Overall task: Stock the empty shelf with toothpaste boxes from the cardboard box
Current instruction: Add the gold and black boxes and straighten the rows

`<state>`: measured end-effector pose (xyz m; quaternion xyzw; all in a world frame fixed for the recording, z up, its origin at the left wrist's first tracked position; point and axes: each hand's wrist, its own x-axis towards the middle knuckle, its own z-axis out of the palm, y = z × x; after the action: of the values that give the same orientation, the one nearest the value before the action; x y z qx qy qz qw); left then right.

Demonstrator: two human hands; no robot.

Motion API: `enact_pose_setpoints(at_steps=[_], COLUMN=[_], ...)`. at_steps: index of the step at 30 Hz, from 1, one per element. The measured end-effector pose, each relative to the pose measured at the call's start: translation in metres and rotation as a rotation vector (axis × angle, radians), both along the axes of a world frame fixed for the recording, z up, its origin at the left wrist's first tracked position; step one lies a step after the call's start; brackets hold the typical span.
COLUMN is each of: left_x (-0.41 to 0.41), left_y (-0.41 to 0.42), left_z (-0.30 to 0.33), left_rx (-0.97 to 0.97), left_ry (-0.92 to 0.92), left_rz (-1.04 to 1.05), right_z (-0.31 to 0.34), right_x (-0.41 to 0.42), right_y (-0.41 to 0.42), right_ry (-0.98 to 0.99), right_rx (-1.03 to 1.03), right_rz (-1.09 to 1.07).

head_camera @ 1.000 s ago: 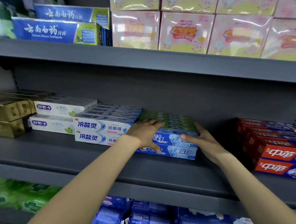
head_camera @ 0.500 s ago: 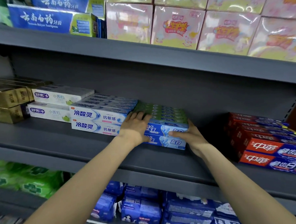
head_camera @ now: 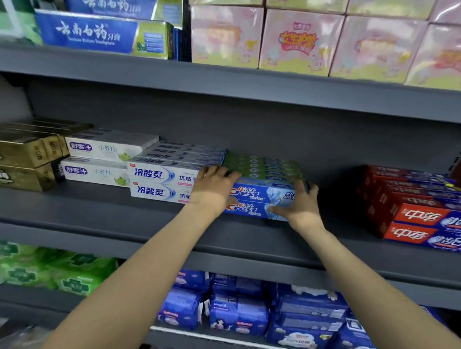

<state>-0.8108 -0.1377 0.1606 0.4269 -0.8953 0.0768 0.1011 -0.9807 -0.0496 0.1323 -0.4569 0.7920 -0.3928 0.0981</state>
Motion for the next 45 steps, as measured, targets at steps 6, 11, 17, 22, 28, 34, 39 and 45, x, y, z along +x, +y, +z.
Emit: enact_pose_setpoints(at_steps=[6,11,17,22,28,34,39,45], left_x=[-0.006,-0.021,-0.067,-0.128,-0.215,-0.282,-0.309,-0.315], left_y=[0.005,0.035,0.087,0.132,0.162,0.179,0.178,0.175], left_z=[0.000,-0.008,0.005,0.017,0.013,0.007,0.006,0.004], left_rx=[0.021,-0.024,-0.017,0.235,0.198,0.078,0.095,0.101], left_ry=[0.083,0.311,0.468,0.639,0.444,0.191,0.031,0.035], left_rz=[-0.040,-0.192,-0.302,-0.332,-0.406,-0.390,-0.241,-0.184], right_z=[0.014,0.015,0.022,0.023,0.022,0.016,0.010,0.002], right_x=[0.004,0.002,-0.025,-0.078,-0.172,-0.259,-0.311,-0.335], right_y=[0.009,0.037,0.093,0.139,0.177,0.196,0.189,0.172], right_ry=[0.082,0.235,0.248,0.261,0.329,0.012,-0.800,-1.042], right_rx=[0.167,0.036,-0.229,-0.303,-0.238,-0.276,-0.319,-0.263], right_rz=[-0.020,0.008,-0.012,-0.120,-0.335,-0.366,-0.209,-0.018])
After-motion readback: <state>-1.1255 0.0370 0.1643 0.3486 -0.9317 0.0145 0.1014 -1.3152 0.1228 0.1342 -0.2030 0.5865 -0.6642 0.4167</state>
